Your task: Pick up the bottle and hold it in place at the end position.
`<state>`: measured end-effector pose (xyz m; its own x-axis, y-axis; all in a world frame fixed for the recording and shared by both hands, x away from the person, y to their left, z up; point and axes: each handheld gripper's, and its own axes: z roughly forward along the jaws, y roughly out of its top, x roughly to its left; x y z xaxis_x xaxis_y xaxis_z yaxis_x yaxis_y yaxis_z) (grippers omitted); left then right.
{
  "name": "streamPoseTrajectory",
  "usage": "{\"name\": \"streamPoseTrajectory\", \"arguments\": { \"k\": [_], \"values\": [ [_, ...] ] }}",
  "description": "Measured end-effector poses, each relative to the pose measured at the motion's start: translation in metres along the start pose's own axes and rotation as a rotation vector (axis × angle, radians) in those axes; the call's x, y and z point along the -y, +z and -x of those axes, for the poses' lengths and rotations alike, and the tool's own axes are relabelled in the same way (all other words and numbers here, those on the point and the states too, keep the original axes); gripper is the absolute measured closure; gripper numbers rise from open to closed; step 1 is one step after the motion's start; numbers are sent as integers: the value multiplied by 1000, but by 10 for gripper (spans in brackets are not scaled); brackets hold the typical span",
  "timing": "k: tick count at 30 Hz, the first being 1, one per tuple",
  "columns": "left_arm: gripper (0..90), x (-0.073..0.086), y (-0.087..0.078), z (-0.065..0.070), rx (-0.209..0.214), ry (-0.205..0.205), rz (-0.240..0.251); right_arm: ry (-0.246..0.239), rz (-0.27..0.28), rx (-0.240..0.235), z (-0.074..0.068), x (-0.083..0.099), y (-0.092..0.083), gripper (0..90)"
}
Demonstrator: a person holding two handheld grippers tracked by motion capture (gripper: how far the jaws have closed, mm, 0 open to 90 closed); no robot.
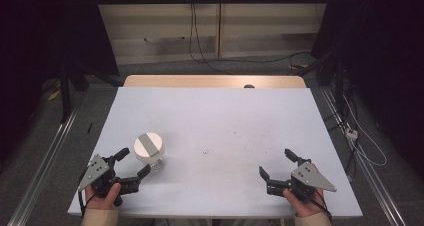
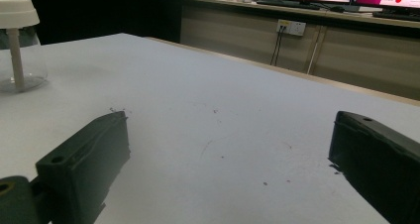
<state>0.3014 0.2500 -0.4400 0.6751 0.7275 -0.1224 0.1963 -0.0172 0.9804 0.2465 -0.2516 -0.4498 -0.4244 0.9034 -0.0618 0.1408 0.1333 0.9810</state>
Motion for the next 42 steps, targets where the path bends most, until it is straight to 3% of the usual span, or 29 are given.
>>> {"name": "streamPoseTrajectory", "arguments": {
  "k": [13,16,24,27,33,42],
  "values": [
    [28,0,5,0,-8,16,-23,3,-8,1,2,1,-1,18],
    [28,1,7,-2,-4,38,-65,1,-8,0,1,1,-1,18],
    [28,3,21,-3,-1,17,-125,-2,-14,-1,3,3,-3,18],
    [29,4,29,-3,-14,31,-168,-5,-17,3,2,3,-3,18],
    [30,5,36,-5,-29,7,-183,-15,-18,-4,1,3,-4,18],
    [30,4,52,-6,-33,19,-187,-14,-22,-6,3,3,-1,19]
  ]
}}
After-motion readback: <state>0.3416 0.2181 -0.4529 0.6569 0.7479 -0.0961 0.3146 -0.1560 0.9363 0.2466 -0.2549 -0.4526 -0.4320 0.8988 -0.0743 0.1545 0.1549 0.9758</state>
